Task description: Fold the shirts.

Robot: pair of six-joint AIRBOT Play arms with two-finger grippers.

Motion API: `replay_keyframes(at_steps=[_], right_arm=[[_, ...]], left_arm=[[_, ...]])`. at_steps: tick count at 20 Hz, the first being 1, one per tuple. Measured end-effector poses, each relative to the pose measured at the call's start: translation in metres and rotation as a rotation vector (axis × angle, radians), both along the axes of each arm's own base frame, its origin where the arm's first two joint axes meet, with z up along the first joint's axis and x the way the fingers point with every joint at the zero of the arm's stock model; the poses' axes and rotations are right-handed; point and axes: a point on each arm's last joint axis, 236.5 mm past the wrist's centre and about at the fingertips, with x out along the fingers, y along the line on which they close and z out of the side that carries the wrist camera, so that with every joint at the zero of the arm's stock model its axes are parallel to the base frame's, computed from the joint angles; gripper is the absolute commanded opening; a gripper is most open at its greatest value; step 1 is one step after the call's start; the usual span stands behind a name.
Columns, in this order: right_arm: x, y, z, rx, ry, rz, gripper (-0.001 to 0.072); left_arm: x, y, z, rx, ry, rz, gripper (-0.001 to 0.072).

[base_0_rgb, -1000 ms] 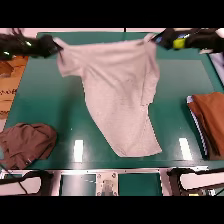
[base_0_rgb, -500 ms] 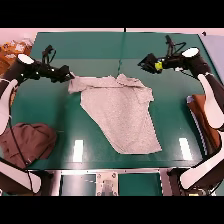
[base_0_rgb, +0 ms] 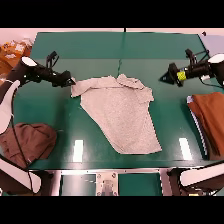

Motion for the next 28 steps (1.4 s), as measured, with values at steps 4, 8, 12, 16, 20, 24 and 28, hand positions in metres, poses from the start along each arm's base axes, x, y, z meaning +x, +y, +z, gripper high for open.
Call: replay_keyframes(at_steps=[4, 8, 12, 16, 20, 24, 28], right_arm=[[-0.105, 0.004, -0.012, -0.089, 0.114, -0.021, 0.0014], [-0.219, 0.021, -0.041, -0.111, 0.263, -0.089, 0.0597], [-0.296, 0.042, -0.075, -0.072, 0.426, -0.137, 0.0597], [-0.318, 0.047, -0.094, -0.067, 0.471, -0.178, 0.0587], [-0.311, 0.043, -0.107, -0.077, 0.457, -0.233, 0.0355], [-0.297, 0.049, -0.120, -0.034, 0.442, -0.233, 0.0036], [-0.252, 0.057, -0.117, 0.041, 0.326, -0.210, 0.0011]], left_arm=[[-0.016, 0.003, -0.007, 0.032, 0.047, -0.050, 0.0019], [-0.022, 0.005, -0.010, 0.044, 0.066, -0.069, 0.0019], [-0.024, 0.005, -0.010, 0.046, 0.072, -0.075, 0.0019], [-0.025, 0.005, -0.011, 0.048, 0.075, -0.077, 0.0019], [-0.025, 0.005, -0.011, 0.048, 0.076, -0.078, 0.0019], [-0.026, 0.005, -0.011, 0.047, 0.079, -0.081, 0.0019], [-0.031, 0.006, -0.009, 0.050, 0.092, -0.097, 0.0017]])
